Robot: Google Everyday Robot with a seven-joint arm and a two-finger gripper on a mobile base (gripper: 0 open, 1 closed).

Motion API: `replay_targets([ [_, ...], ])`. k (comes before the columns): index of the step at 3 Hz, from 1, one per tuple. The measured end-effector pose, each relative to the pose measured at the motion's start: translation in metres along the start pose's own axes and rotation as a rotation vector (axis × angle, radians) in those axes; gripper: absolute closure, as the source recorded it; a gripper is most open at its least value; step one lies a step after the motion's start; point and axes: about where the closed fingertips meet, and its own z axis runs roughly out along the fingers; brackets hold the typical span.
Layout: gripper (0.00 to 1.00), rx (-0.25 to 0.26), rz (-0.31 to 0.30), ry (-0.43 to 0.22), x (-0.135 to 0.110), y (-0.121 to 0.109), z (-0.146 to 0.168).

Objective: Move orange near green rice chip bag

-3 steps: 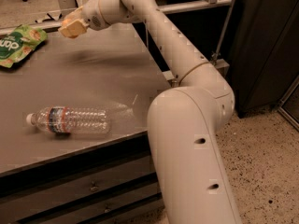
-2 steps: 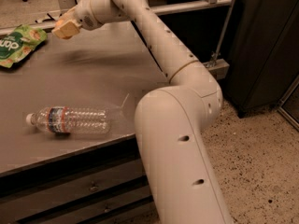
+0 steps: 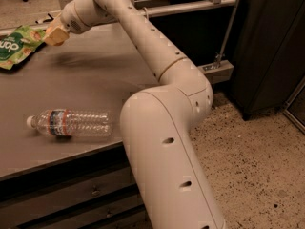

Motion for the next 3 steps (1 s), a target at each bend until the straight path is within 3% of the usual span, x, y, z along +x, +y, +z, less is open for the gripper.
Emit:
replay_targets([
  [3,1.0,-0.028,0.002,-0.013,-0.01,0.017,0.035],
])
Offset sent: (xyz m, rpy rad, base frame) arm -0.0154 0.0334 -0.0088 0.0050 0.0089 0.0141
